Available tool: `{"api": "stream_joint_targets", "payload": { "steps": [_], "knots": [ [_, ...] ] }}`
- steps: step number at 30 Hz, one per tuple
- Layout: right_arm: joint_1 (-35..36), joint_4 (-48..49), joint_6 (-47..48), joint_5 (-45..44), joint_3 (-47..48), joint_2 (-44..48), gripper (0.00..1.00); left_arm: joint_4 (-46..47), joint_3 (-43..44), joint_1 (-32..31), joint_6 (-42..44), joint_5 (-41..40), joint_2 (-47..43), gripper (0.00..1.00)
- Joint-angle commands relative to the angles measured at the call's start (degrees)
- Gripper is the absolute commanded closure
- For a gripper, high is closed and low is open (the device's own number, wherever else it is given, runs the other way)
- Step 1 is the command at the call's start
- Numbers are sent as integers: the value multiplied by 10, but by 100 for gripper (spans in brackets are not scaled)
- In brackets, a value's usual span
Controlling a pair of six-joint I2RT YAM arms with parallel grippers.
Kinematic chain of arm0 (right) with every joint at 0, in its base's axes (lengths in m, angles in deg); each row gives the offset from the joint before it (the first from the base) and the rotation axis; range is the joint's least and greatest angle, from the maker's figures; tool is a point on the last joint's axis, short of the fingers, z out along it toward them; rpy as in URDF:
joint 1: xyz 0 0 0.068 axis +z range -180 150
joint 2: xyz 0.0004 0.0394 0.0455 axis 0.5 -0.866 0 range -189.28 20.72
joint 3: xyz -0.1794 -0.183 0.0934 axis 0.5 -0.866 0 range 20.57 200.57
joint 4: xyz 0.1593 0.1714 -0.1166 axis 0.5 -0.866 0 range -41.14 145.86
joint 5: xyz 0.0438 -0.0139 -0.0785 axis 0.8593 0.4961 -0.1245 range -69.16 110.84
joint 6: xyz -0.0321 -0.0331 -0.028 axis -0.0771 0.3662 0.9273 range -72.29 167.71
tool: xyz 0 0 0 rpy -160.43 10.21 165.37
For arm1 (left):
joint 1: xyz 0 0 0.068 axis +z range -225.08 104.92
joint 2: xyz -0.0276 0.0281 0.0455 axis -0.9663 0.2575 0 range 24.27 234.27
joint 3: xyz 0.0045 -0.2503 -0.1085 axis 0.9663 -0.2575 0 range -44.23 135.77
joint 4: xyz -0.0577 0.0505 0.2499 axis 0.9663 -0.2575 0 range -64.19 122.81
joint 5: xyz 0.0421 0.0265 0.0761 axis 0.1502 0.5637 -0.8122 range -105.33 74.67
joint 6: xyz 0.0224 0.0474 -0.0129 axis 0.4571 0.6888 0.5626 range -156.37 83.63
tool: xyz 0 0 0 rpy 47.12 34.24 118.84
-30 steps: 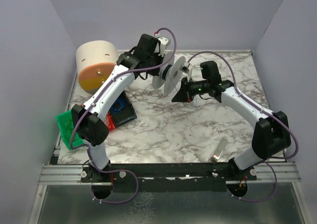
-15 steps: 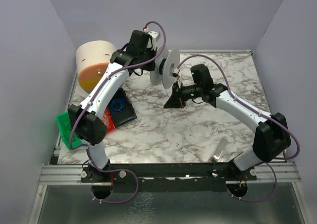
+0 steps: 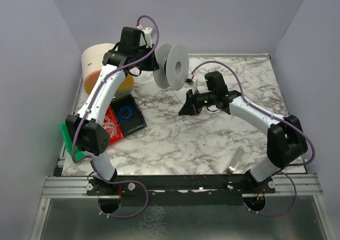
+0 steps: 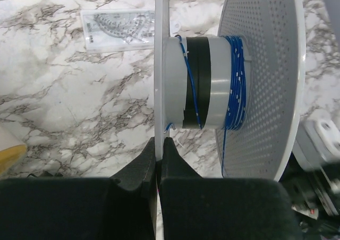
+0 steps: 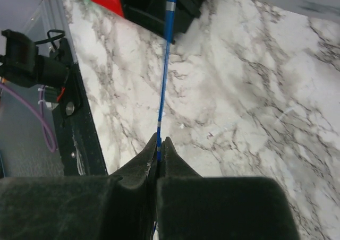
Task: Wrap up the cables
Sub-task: Wrap the cable around the cable reel.
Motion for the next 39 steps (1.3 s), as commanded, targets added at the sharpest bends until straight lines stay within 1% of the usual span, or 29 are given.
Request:
{"api": "stream_joint_targets", "payload": {
  "steps": [1, 5, 7, 11, 14, 18, 21, 24, 27, 29, 32, 35, 39],
  "knots": [
    [-37, 8, -33, -19, -13, -32, 100, 65, -1, 13, -4, 136, -69, 100],
    [-74, 10, -35, -2, -12, -50, 100, 65, -13, 13, 21, 192, -92, 100],
    [-97, 8, -37, 12, -8, -54, 100, 62, -19, 13, 35, 203, -103, 100],
    [-148, -6, -38, 52, 12, -52, 99, 40, -24, 13, 75, 187, -112, 100],
    [-179, -14, -34, 73, 27, -42, 99, 31, -46, 13, 99, 169, -120, 100],
    [-210, -16, -42, 97, 51, -37, 99, 31, -71, 12, 117, 177, -127, 100],
    [-233, -20, -46, 119, 78, -46, 100, 28, -85, 3, 151, 167, -135, 100],
    [-248, -66, -11, 132, 126, -67, 99, 17, -96, -24, 187, 124, -140, 100],
    [-252, -129, 40, 137, 186, -88, 99, 12, -113, -65, 213, 57, -143, 100],
    [-252, -168, 66, 142, 220, -101, 99, 13, -124, -86, 221, 17, -143, 100],
    [-252, -229, 105, 144, 268, -117, 99, 21, -132, -101, 223, -41, -140, 100],
    [-252, -300, 160, 121, 319, -130, 99, 31, -136, -110, 224, -94, -137, 100],
    [-252, -372, 212, 81, 381, -141, 99, 38, -145, -131, 235, -147, -133, 100]
  ]
}}
